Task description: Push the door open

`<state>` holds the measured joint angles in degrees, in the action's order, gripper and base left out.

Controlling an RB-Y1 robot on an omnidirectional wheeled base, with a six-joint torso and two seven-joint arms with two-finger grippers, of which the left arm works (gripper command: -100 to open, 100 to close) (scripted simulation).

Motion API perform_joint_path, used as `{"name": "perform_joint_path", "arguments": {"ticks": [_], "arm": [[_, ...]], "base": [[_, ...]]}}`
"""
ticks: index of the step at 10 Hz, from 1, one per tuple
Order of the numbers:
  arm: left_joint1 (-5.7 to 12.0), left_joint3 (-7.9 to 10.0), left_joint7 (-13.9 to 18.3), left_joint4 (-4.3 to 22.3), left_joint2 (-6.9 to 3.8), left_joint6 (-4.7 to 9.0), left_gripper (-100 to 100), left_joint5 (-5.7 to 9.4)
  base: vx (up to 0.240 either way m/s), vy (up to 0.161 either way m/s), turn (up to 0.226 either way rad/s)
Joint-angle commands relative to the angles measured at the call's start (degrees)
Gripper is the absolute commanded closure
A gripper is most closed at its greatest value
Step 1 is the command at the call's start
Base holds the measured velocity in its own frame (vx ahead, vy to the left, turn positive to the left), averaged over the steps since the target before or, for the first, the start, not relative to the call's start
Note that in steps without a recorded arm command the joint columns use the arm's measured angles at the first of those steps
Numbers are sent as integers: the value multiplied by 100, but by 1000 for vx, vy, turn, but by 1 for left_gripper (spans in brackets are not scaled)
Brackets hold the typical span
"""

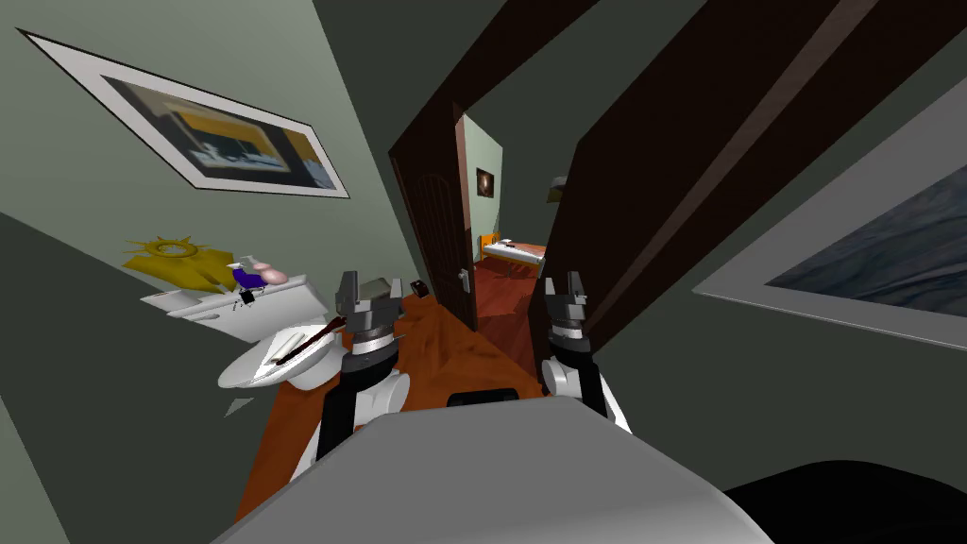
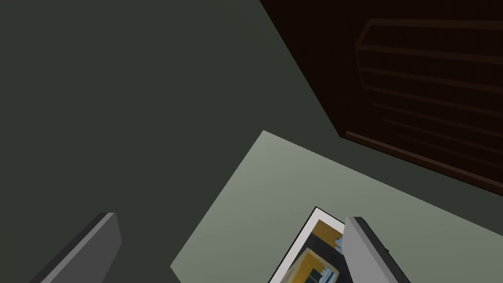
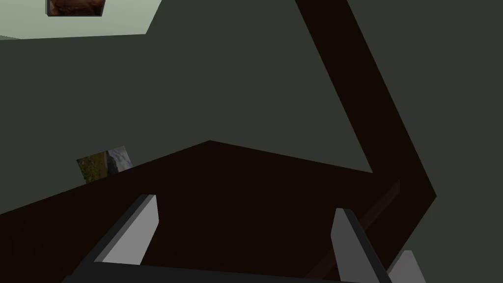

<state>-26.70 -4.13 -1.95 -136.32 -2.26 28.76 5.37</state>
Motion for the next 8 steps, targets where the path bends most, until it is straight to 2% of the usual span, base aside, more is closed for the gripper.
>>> {"name": "perform_joint_path", "arguments": {"ticks": [1, 2, 3, 5, 6, 8], "arm": [[80, -68, 25, 217, -44, -52, -100, -16], [136, -116, 43, 370, -73, -89, -100, -27], [136, -116, 43, 370, -73, -89, -100, -27], [244, -208, 76, 662, -122, -159, -100, -47], [328, -279, 103, 887, -158, -213, -100, -64], [424, -361, 133, 1149, -196, -275, -100, -82]], "base": [[56, 61, -102], [121, 116, -125], [96, 88, -59], [86, 91, -98], [102, 142, -151], [98, 130, -108]]}}
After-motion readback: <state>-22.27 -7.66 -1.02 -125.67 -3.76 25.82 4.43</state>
